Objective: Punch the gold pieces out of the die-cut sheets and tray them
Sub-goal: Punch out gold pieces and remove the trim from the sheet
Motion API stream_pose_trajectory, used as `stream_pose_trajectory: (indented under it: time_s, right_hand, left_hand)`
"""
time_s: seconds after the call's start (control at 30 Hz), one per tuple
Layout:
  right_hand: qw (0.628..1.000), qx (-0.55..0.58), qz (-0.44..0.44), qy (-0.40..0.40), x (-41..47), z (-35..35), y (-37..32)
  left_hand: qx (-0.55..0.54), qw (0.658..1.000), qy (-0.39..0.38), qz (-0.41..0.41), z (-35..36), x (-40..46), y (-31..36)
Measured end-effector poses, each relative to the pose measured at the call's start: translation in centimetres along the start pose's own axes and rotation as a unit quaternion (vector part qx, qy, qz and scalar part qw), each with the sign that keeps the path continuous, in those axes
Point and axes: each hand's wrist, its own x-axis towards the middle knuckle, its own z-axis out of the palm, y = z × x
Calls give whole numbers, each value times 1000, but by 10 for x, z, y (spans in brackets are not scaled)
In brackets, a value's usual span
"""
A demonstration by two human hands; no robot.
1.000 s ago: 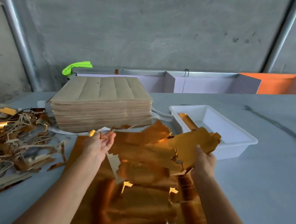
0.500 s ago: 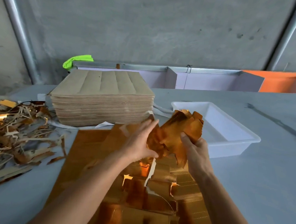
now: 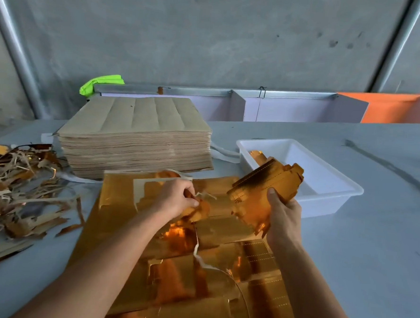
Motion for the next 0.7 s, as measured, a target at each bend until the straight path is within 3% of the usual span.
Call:
stream_pose_trajectory:
  time_s: [0.1,0.2,0.27,0.33,0.37,0.43,0.53,0.6,0.7]
  right_hand:
    - [999,-1,-32,26,0,-2,-4]
    - [998,-41,-28,29,-3,-6,-3]
    - [998,-49,-13,29,-6,-11,3]
    - [998,-59,-3,33,-9,-15,8]
    - [997,-67,-3,34,-10,-17,9]
    - [996,-79,-3,41,-12,-21,12]
    - [995,-83,-9,52,-15,-29,13]
    - [995,-89,-12,50,-19,-35,12]
    - [992,-115,-18,41,-26,-43,13]
  left_hand:
    - [10,999,36,-36,-5,-1,-9]
    - [11,999,-9,-46,-4,-8,-8]
    - [90,996,-1,-6,-2,-20,3]
    - [110,988,31,105,2,-40,20]
    - [70,984,-5,164,3,-52,30]
    - [-37,957,-176,226,7,-77,50]
    - [-5,899,-379,218,18,-102,63]
    - [64,879,-422,212,23,-114,65]
    - [136,865,-399,271,27,-132,70]
